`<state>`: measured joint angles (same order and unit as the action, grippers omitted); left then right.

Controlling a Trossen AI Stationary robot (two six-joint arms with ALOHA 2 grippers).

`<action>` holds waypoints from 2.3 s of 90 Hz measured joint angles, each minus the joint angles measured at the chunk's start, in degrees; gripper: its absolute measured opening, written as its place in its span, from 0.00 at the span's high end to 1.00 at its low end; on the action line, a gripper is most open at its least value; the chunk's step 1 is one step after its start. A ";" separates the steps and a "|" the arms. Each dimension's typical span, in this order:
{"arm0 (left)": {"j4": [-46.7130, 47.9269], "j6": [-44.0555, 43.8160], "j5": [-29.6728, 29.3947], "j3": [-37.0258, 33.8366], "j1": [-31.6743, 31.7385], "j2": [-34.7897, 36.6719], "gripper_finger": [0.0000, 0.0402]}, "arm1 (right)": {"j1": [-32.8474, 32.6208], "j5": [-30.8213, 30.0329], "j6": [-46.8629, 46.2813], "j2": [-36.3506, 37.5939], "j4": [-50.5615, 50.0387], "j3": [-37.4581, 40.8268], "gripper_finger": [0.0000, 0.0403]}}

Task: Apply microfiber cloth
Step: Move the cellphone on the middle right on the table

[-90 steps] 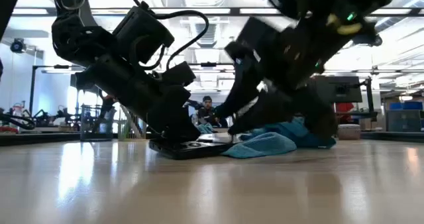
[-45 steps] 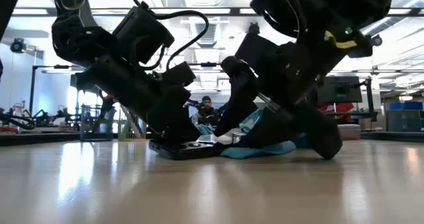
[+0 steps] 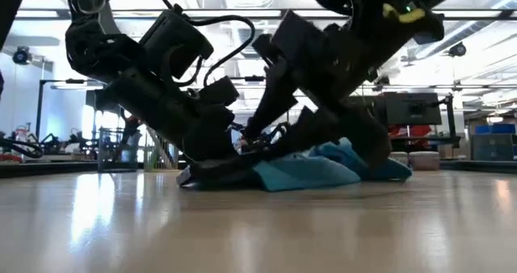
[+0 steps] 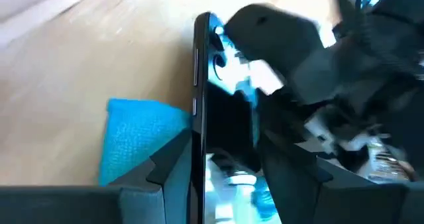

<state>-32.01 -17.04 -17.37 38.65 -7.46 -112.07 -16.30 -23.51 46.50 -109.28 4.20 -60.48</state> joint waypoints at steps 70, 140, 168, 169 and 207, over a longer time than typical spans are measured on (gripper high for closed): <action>-1.07 0.88 -2.76 -0.10 0.13 -0.01 1.00 | 1.71 -6.50 5.81 -1.10 -0.53 0.43 0.72; 0.84 6.67 5.00 0.55 -0.11 5.69 1.00 | 3.05 -6.95 13.05 0.80 -0.44 -1.52 0.74; 8.15 10.59 6.49 0.55 0.15 11.15 1.00 | 4.19 -3.72 -0.91 0.95 -16.97 -4.56 0.98; 8.56 10.72 6.47 0.55 0.22 11.48 1.00 | 4.22 -3.60 -1.59 0.95 -17.98 -4.78 0.98; 12.63 19.32 4.86 0.59 4.79 20.34 1.00 | 16.82 15.66 -19.08 12.32 -46.05 -12.16 0.99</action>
<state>-19.38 2.28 -12.50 39.24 -2.67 -91.73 0.51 -7.84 27.42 -96.96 -41.85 -72.64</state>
